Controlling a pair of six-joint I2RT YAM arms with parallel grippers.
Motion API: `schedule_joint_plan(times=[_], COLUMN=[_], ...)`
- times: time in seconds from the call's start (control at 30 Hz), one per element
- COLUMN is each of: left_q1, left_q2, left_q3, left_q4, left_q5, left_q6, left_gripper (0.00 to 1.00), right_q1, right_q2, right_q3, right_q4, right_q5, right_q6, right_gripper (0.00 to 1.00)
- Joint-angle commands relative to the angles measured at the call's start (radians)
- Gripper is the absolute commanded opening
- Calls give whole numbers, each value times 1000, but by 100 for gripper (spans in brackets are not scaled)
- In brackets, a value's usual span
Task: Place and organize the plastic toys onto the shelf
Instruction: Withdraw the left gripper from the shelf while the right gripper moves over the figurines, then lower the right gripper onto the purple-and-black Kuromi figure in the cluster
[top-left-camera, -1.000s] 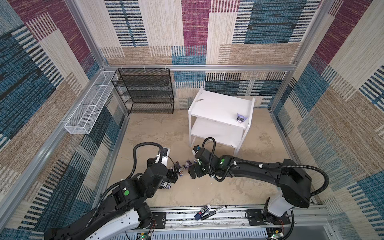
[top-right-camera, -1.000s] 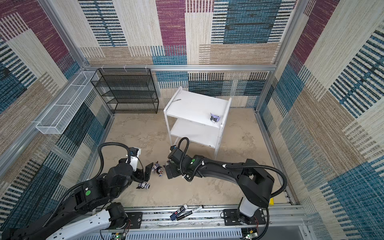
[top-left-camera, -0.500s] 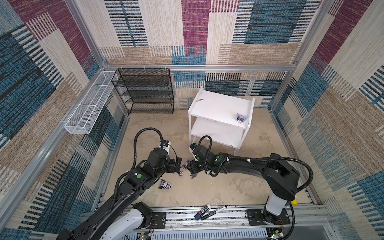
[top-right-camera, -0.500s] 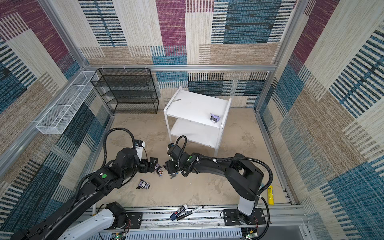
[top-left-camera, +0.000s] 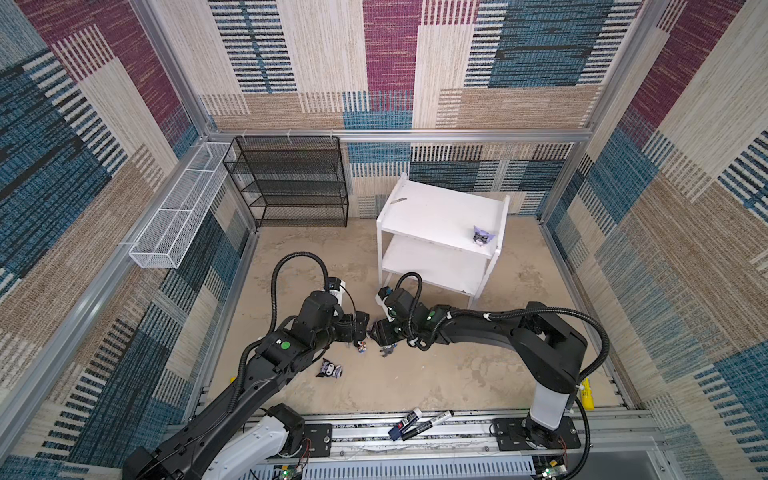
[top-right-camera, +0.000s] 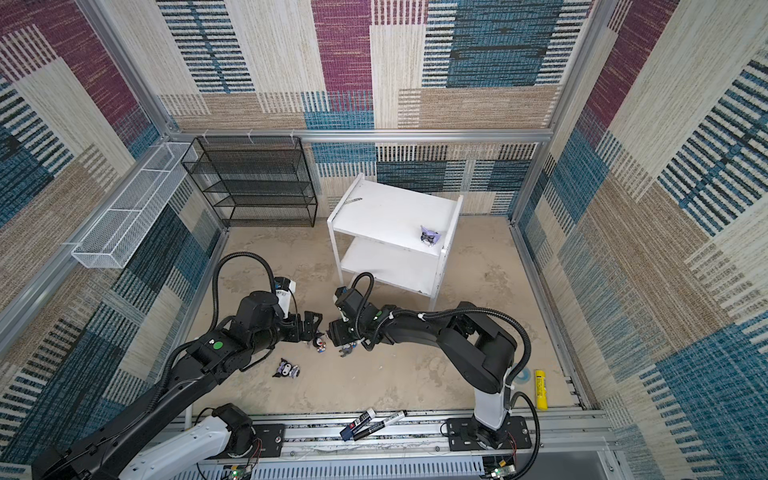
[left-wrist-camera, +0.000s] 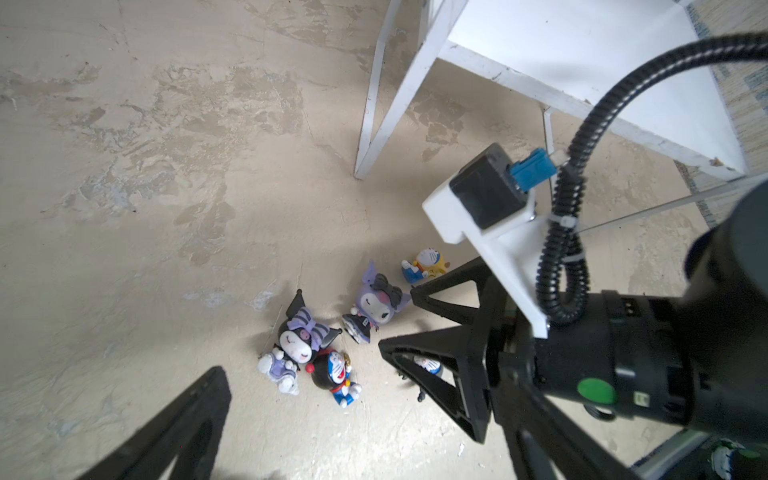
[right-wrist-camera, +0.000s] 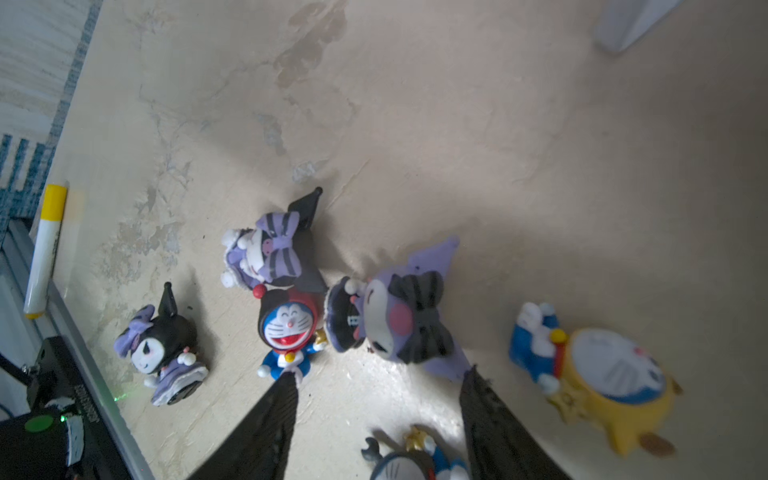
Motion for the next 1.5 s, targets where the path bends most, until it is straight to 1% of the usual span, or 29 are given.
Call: schedule_joint_plan(times=[0.0, 0.27, 0.37, 0.6, 0.8, 1.1, 1.47], left_q1=[12, 21, 23, 25, 25, 26, 26], left_q2=[-22, -110, -132, -154, -142, -150, -150], left_q3=[12, 12, 12, 6, 6, -4, -10], left_q4=[-18, -92, -119, -127, -124, -124, -118], left_q5=[7, -14, -26, -27, -18, -19, -16], left_q6=[-12, -7, -4, -11, -12, -21, -22], left_gripper=[99, 99, 99, 99, 99, 99, 99], right_q1=[-10, -13, -12, -12, -13, -2, 36], right_q2=[31, 136, 143, 61, 15, 13, 53], right_q3=[35, 180, 212, 121, 22, -14, -24], right_q4=[38, 11, -11, -35, 1, 25, 50], right_q5=[-24, -71, -57, 28, 17, -11, 88], right_q6=[-8, -53, -64, -111, -182, -263, -328], right_gripper=[66, 65, 64, 70, 70, 67, 64])
